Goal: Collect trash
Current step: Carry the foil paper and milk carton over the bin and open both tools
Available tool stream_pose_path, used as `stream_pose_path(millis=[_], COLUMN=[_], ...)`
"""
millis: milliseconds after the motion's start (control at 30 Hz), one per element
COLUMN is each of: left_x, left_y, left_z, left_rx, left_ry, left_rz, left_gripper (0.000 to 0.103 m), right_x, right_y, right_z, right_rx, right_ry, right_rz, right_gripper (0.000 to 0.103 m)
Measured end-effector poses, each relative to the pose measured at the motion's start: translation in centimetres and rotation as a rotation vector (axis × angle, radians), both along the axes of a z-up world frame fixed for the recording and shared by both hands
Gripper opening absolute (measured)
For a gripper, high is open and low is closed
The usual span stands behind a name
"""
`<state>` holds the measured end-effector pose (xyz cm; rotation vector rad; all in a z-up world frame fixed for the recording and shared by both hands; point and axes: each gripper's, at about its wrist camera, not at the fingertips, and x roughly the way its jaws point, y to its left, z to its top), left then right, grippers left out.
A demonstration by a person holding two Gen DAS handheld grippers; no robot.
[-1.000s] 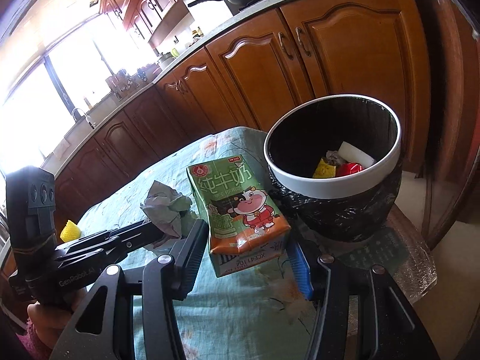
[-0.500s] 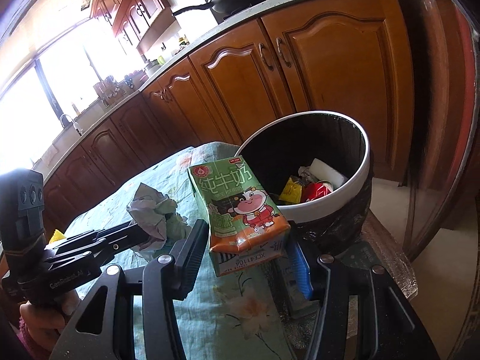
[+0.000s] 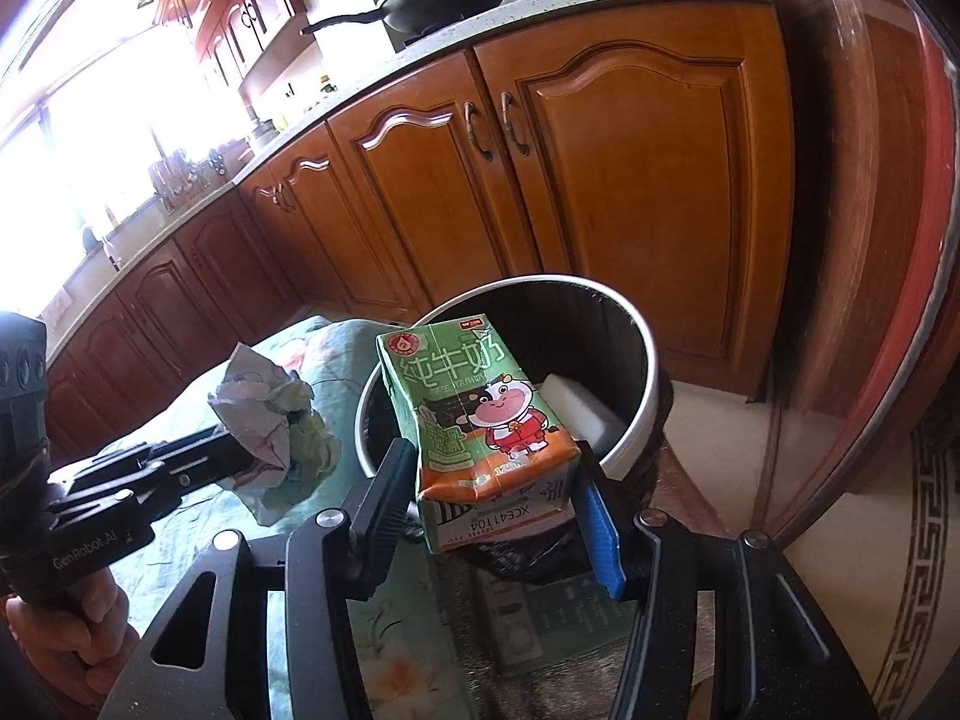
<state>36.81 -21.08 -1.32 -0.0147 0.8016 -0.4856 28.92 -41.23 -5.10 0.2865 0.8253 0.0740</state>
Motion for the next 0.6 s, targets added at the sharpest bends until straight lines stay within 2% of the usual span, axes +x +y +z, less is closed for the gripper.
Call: stream_pose_path(millis=[600], left_x=[5.5], left_y=[-4.4], left_z=[-2.7], left_rx=[0.077], left_ry=[0.046], left_rz=[-0.028], left_gripper=[0.022], right_x=[4.6], right_y=[-0.9], right_z=[-1.3], right_rx=[-0.093], right_ry=[0.082], right_rz=[0.034], right_gripper=[0.053])
